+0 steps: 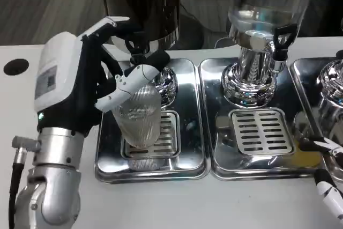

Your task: Grasp the cup under the faucet to collect the drink, then remove the cup.

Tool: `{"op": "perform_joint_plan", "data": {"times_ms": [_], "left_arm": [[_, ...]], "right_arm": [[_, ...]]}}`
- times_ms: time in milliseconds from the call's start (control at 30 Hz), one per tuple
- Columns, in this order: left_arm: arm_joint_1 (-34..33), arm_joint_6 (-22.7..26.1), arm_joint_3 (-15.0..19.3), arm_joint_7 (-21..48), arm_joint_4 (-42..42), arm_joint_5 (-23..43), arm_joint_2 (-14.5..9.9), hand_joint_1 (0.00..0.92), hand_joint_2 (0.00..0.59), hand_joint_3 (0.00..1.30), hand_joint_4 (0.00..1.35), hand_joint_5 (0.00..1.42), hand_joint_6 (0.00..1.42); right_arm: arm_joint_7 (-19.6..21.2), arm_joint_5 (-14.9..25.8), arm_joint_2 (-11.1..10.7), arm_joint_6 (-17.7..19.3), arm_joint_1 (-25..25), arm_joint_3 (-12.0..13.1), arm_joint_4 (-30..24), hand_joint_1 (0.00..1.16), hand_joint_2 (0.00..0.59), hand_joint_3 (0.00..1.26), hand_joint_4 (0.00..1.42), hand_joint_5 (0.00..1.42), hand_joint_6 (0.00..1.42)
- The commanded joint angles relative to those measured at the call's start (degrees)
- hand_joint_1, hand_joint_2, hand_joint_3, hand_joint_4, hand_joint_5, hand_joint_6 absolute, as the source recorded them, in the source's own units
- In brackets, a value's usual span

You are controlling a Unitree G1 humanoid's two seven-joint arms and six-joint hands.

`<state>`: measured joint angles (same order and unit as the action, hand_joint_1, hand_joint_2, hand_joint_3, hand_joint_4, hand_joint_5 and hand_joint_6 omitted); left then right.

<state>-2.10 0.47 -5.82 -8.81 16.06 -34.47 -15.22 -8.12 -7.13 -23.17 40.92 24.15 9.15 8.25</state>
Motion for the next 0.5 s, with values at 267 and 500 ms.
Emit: {"op": "perform_joint_plan", "data": {"times_ms": [267,500], "left_arm": [[3.3,-0.3,-1.7,1.3,2.5,-1.2,0.0,0.000,0.040,0.48,0.46,0.89,1.09],[5.0,-0.5,-1.7,1.2,3.3,-1.0,-0.2,0.000,0.040,0.49,0.46,0.89,1.09]], "right_arm": [[-0.4,0.7,-0.2,0.7,0.5,0.4,-0.7,0.39,0.444,0.31,0.14,0.12,0.02],[-0.5,0.7,-0.1,0.6,0.6,0.2,-1.0,0.39,0.444,0.30,0.14,0.12,0.02]]}}
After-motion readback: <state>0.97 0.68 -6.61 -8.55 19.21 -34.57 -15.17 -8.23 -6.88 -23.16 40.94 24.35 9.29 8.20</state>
